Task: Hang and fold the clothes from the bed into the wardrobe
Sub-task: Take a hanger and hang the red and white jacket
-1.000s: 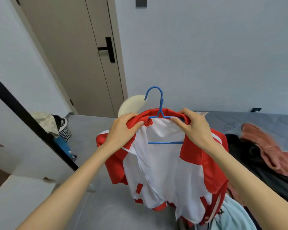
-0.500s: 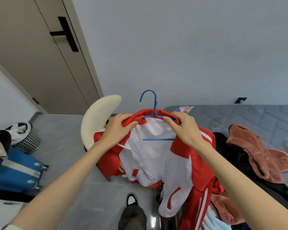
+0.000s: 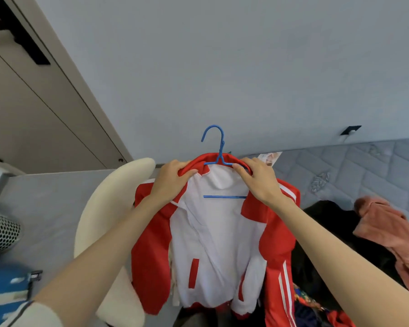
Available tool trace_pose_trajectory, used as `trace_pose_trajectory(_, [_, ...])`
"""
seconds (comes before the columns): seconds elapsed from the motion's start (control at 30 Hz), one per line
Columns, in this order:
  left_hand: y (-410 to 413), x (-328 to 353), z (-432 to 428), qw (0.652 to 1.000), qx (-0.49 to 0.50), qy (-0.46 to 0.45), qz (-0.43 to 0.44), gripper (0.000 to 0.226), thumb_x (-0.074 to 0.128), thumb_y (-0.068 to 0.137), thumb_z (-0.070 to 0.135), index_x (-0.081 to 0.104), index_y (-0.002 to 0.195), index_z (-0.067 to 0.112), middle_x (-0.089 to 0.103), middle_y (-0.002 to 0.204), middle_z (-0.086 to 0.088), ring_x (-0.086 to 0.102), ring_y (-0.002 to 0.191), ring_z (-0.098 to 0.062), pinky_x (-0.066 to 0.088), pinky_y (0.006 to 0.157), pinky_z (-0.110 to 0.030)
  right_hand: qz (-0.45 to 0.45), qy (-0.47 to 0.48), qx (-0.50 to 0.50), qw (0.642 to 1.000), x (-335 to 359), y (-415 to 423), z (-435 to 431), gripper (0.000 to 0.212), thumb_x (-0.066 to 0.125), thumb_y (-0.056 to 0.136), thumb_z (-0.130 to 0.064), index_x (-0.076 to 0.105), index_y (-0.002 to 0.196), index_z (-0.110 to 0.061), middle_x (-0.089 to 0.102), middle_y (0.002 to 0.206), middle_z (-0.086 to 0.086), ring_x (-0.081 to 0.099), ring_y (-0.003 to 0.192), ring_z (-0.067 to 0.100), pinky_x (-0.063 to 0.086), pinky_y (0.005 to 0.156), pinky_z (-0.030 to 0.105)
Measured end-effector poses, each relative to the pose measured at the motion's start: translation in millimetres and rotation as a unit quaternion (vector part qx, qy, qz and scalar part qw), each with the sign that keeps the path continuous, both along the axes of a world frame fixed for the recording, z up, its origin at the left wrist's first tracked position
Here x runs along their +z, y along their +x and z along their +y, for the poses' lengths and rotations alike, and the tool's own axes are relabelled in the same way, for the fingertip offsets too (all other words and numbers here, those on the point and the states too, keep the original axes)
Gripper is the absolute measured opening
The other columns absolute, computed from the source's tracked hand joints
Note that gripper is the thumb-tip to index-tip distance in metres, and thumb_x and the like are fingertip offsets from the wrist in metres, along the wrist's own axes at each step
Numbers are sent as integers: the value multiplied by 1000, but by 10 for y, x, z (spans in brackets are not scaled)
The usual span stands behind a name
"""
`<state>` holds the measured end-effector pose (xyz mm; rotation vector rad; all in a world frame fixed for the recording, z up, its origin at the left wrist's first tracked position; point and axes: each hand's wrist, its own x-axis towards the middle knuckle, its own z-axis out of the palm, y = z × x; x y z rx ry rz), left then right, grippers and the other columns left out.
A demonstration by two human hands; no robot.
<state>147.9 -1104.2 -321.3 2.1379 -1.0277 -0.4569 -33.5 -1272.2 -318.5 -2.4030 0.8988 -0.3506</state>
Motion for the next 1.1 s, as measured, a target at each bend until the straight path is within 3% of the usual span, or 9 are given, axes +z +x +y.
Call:
trace_pose_trajectory(0.13, [256,-484,-339,999,5,9,30,27,63,90,29,69,115,27,69,96,0,60,87,-14,41,71,-17,50,15,-10,999,-452,310,-313,32,48,96,-46,65,109,-22,63,94,5,53,93,26,43,82,41])
trace_pose_trajectory(0.27, [334,-1042,-532,998,29,9,49,26,61,91,21,70,115,24,70,96,-2,60,87,-16,40,72,-22,62,52,-35,996,-971,474,-472,29,55,94,-43,66,110,-21,62,93,6,52,94,27,41,78,37])
trace_pose_trajectory(0.37, [331,-1473,-652,996,48,36,63,34,57,94,19,61,128,18,65,110,-9,57,105,-24,39,87,-24,75,73,-65,992,-1424,556,-541,27,55,96,-37,64,115,-21,56,94,5,49,98,28,30,74,29])
trace_pose_trajectory(0.43, [277,-1701,-697,993,51,41,94,47,55,96,14,44,142,13,57,128,-11,49,121,-23,31,97,-17,78,114,-74,988,-1709,593,-579,32,54,97,-31,57,127,-21,59,111,10,48,110,30,32,83,28])
trace_pose_trajectory(0.53, [129,-1954,-644,989,47,32,140,57,54,95,7,31,147,10,45,141,-7,40,131,-17,23,98,-3,71,204,-89,972,-1988,542,-549,54,59,94,-21,39,144,-21,47,136,12,36,127,30,28,105,35])
trace_pose_trajectory(0.7, [-256,-2303,-339,973,64,105,195,55,54,95,9,34,146,8,38,149,-9,35,138,-22,24,112,-24,126,226,-79,963,-2262,169,-311,44,60,90,-9,50,133,-9,54,130,14,45,122,33,28,107,35])
trace_pose_trajectory(0.8, [-588,-2431,-118,957,92,145,234,51,54,96,17,37,144,13,46,139,-9,48,125,-23,38,106,-35,164,273,-85,944,-2373,-161,-87,32,58,91,-9,56,123,-8,54,127,15,51,116,27,38,102,34])
trace_pose_trajectory(0.93, [-1026,-2624,102,935,126,185,276,49,55,95,25,40,140,12,52,128,-6,56,110,-19,43,93,-28,226,289,-42,929,-2582,-553,216,21,55,94,-14,59,114,-10,59,118,8,55,98,18,39,81,22])
trace_pose_trajectory(1.1, [-1517,-2929,227,911,172,174,332,32,58,93,34,53,116,12,57,102,5,57,95,-14,46,76,-23,224,323,13,919,-2840,-843,550,29,47,94,-9,55,121,-17,60,111,5,53,86,13,42,75,23])
